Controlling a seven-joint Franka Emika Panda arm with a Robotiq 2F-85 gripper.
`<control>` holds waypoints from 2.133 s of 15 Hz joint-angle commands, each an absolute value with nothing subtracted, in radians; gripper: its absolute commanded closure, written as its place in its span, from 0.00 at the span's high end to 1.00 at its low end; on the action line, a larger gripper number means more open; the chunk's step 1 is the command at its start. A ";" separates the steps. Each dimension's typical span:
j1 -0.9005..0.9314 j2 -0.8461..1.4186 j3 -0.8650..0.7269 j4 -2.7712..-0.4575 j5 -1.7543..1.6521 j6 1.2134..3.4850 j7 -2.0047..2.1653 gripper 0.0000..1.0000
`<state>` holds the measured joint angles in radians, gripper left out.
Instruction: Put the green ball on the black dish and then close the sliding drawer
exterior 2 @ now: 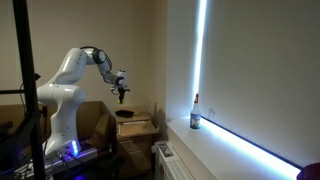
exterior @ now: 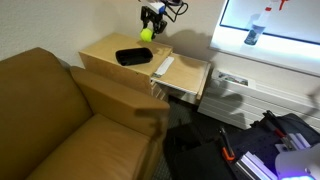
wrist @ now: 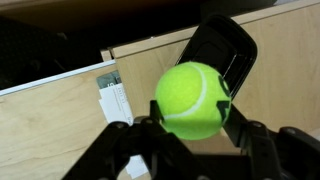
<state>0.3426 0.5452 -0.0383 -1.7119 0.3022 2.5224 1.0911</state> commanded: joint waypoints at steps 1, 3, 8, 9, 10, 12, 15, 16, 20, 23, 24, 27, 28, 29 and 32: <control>0.302 0.622 -0.031 -1.617 0.264 2.460 1.195 0.39; 0.243 0.648 0.010 -1.569 0.310 2.376 1.178 0.39; 0.217 0.698 0.014 -1.497 0.288 2.333 1.198 0.39; 0.224 0.688 0.016 -1.512 0.280 2.355 1.188 0.39; 0.224 0.673 0.028 -1.531 0.281 2.385 1.167 0.39; 0.225 0.676 0.022 -1.535 0.278 2.388 1.188 0.39; 0.228 0.676 0.027 -1.535 0.278 2.391 1.191 0.64; 0.227 0.676 0.026 -1.535 0.278 2.391 1.191 0.64; 0.273 0.825 -0.017 -1.371 0.171 2.164 1.304 0.39; 0.283 0.836 0.006 -1.377 0.135 2.202 1.278 0.39; 0.278 0.818 0.018 -1.402 0.143 2.237 1.259 0.39; 0.293 0.764 0.016 -1.487 0.152 2.426 1.258 0.39; 0.296 0.743 0.015 -1.519 0.153 2.494 1.259 0.39; 0.299 0.730 0.012 -1.544 0.158 2.564 1.272 0.39; 0.298 0.778 0.011 -1.469 0.154 2.530 1.279 0.64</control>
